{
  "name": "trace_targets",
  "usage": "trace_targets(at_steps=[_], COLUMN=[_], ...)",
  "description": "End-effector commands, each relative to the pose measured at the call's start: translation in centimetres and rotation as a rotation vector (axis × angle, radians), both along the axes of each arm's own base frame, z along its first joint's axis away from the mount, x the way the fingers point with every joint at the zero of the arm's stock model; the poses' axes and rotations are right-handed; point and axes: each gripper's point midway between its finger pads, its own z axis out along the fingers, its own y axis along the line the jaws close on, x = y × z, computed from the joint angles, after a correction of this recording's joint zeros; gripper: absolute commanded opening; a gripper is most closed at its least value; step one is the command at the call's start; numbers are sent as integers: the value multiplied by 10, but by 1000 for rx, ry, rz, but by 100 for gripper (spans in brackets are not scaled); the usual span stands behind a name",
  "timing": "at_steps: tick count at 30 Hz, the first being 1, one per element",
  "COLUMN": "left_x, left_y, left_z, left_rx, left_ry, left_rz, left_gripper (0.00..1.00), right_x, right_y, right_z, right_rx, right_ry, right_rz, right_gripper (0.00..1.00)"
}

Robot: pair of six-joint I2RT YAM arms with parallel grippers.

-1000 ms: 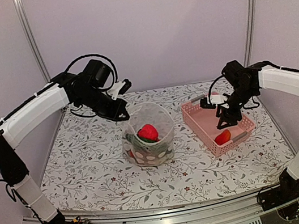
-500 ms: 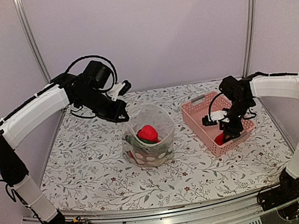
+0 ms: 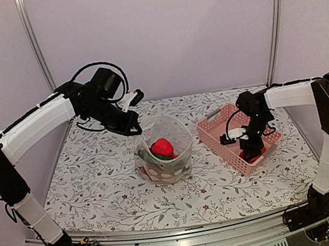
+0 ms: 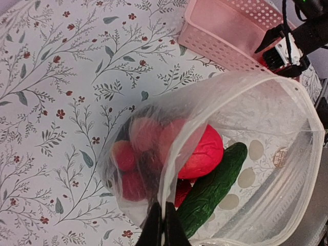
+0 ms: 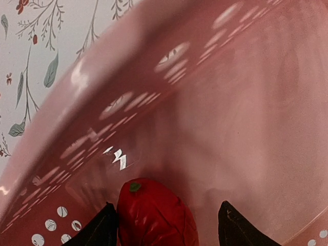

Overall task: Place the food in the zip-top bag and seal the zipper
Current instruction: Pick up the fake fruit from the bin.

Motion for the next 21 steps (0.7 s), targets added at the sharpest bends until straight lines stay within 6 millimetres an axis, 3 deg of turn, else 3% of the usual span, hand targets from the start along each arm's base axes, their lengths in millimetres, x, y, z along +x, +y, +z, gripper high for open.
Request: trace_targets(at_steps=[1,6,21], left_x=[0,-2,-2], left_y=[3,3,3], left_z=[8,5,-5], left_rx=[-29,-26,-14], left_ry=[-15,-9,-1], left_rz=[7,5,-7], left_gripper=[0,0,1], right_x=[19,28,15], right_y=[7,2,-28], right_z=[5,8,-9], right_rx=[21,14,-91], right_ry=[-6,-4,65], right_rz=[-47,-83,-152], right_gripper=[65,66,67])
